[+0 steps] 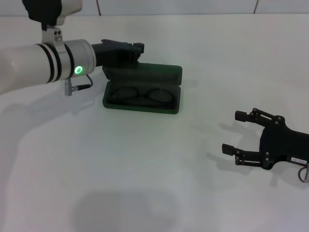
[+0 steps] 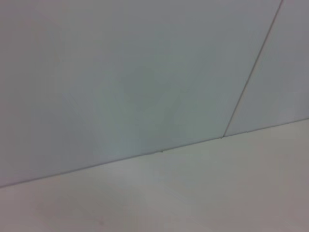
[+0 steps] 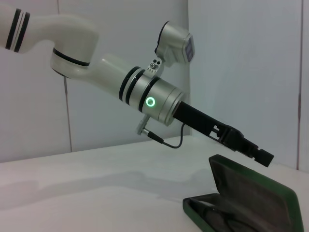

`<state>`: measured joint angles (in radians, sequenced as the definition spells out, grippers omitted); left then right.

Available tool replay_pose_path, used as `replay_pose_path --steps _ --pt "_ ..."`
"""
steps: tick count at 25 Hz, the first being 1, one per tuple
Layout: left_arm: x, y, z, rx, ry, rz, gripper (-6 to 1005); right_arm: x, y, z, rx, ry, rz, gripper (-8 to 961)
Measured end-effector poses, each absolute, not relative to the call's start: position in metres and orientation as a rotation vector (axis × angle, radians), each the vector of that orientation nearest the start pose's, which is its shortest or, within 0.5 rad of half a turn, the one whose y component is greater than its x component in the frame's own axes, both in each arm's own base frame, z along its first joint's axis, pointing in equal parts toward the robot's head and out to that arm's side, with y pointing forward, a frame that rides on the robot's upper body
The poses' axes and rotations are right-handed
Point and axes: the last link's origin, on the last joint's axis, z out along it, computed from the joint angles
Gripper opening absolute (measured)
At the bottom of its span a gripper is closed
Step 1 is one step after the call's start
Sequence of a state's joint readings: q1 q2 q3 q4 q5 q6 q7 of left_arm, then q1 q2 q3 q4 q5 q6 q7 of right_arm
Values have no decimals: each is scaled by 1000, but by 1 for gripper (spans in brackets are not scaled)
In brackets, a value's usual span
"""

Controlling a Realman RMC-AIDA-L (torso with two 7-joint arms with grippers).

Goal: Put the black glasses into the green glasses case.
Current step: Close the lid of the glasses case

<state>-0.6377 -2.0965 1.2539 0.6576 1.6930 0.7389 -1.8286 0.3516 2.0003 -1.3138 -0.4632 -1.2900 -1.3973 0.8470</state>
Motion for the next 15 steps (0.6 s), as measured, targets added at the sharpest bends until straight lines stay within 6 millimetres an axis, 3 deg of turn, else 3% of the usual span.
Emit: replay_pose_path --steps 15 --pt "-232 413 -48 -2313 -985 -472 46 284 289 -34 -2635 242 782 886"
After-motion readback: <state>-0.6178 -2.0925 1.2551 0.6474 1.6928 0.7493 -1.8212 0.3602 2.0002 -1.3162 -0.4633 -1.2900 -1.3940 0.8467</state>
